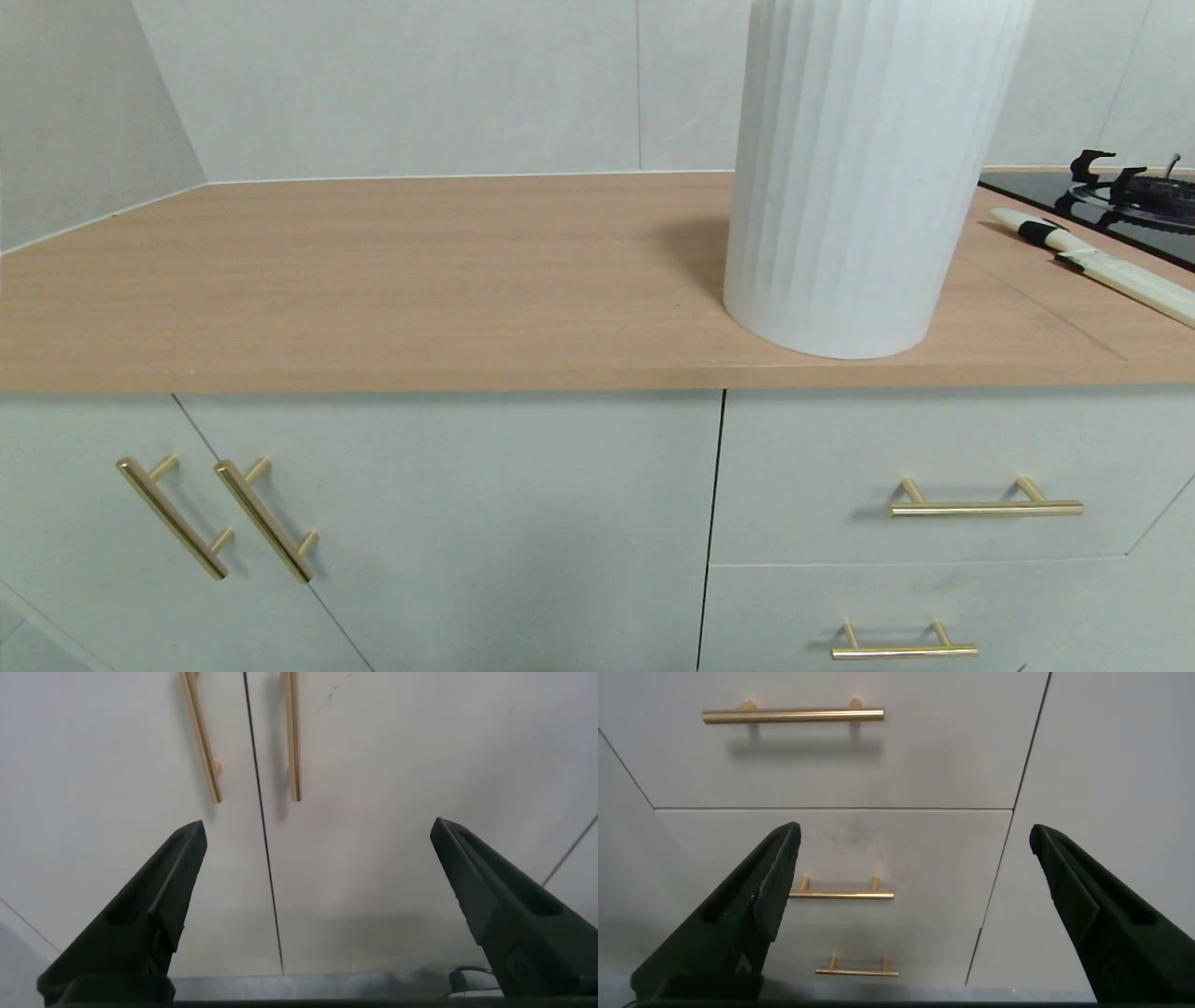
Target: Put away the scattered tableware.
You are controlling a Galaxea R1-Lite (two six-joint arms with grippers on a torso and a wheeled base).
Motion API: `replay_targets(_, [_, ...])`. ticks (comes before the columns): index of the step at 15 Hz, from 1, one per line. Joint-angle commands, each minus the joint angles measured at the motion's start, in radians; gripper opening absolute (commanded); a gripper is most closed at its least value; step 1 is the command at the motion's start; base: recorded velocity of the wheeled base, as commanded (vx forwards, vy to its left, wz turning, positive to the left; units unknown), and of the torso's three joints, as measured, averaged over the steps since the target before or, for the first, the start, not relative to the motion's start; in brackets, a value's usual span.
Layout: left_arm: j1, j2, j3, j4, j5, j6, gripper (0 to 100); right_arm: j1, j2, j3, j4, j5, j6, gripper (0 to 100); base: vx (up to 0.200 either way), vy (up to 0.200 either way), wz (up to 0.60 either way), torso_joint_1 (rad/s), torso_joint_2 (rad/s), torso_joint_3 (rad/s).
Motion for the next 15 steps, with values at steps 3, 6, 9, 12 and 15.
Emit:
replay_targets(3, [0.000,0.000,-0.001,0.000,0.000,0.000,100,0.000,0.002,0.000,0.000,0.001,0.001,100,0.000,0.000,-0.20,0.001,0.00,0.001])
replay_targets(6, [0.000,0.000,-0.001,0.000,0.000,0.000,100,0.000,0.002,0.000,0.000,0.001,0.000,100,0.000,0.000,-0.20,0.002,0.00,-0.001])
replay_targets(9, [0.000,0.000,0.001,0.000,0.000,0.000,100,0.000,0.002,0.000,0.000,0.001,0.000,100,0.000,0.000,0.00,0.000,0.00,0.000])
replay_targets(12, [0.000,0.000,-0.001,0.000,0.000,-0.001,100,0.000,0.002,0.000,0.000,0.001,0.000,100,0.000,0.000,0.00,0.000,0.00,0.000])
replay_targets(15, [0.000,0.000,0.001,0.000,0.000,0.000,100,0.000,0.002,0.000,0.000,0.001,0.001,100,0.000,0.000,0.00,0.000,0.00,0.000])
